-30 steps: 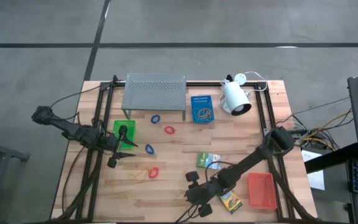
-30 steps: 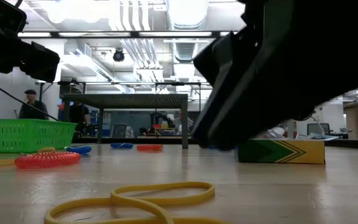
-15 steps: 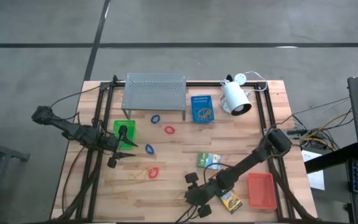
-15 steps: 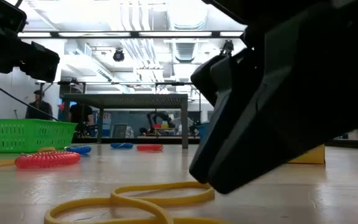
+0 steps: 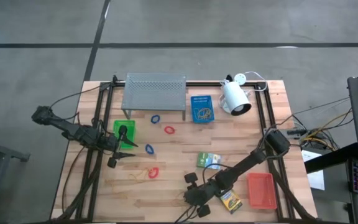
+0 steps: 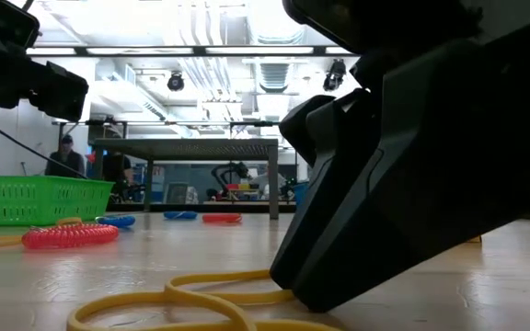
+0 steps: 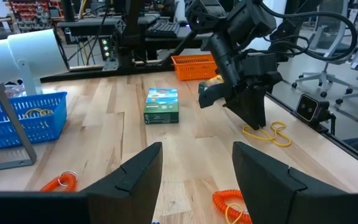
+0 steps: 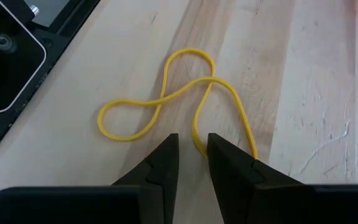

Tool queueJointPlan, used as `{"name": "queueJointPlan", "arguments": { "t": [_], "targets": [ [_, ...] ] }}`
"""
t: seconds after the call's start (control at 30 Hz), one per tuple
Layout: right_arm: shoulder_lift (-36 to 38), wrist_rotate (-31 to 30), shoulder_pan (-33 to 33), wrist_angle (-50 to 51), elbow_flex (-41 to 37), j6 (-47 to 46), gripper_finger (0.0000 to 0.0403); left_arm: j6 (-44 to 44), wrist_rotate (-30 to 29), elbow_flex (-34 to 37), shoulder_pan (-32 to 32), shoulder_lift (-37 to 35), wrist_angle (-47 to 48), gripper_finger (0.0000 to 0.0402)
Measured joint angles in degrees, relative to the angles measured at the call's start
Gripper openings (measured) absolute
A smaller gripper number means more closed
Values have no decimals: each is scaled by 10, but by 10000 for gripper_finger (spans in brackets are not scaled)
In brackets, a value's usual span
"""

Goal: Pick & Place Office Desk Supplies
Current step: Put the yellow rubber band into the blue bin

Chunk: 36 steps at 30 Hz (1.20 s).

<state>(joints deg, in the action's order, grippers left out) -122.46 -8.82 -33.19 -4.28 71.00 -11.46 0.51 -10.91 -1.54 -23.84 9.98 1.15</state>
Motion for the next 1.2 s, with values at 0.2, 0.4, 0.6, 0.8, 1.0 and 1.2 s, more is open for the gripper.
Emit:
{"name": "queueJointPlan", "arguments": {
  "t": [0.2, 0.4, 0.6, 0.8, 1.0, 1.2],
  "targets": [
    [1, 0, 0, 2, 0, 1, 58, 0, 0, 0, 0, 0, 0, 200],
    [1, 0, 0, 3, 0, 1, 28, 0, 0, 0, 0, 0, 0, 200],
    [1, 0, 1, 4, -1, 1, 9, 0, 0, 0, 0, 0, 0, 200],
    [3, 0, 1, 4, -1, 1, 8, 0, 0, 0, 0, 0, 0, 200],
    [17, 1, 1, 14, -3, 1, 8, 0, 0, 0, 0, 0, 0, 201],
    [30, 1, 1, 10, -3, 1, 8, 0, 0, 0, 0, 0, 0, 201]
  ]
}}
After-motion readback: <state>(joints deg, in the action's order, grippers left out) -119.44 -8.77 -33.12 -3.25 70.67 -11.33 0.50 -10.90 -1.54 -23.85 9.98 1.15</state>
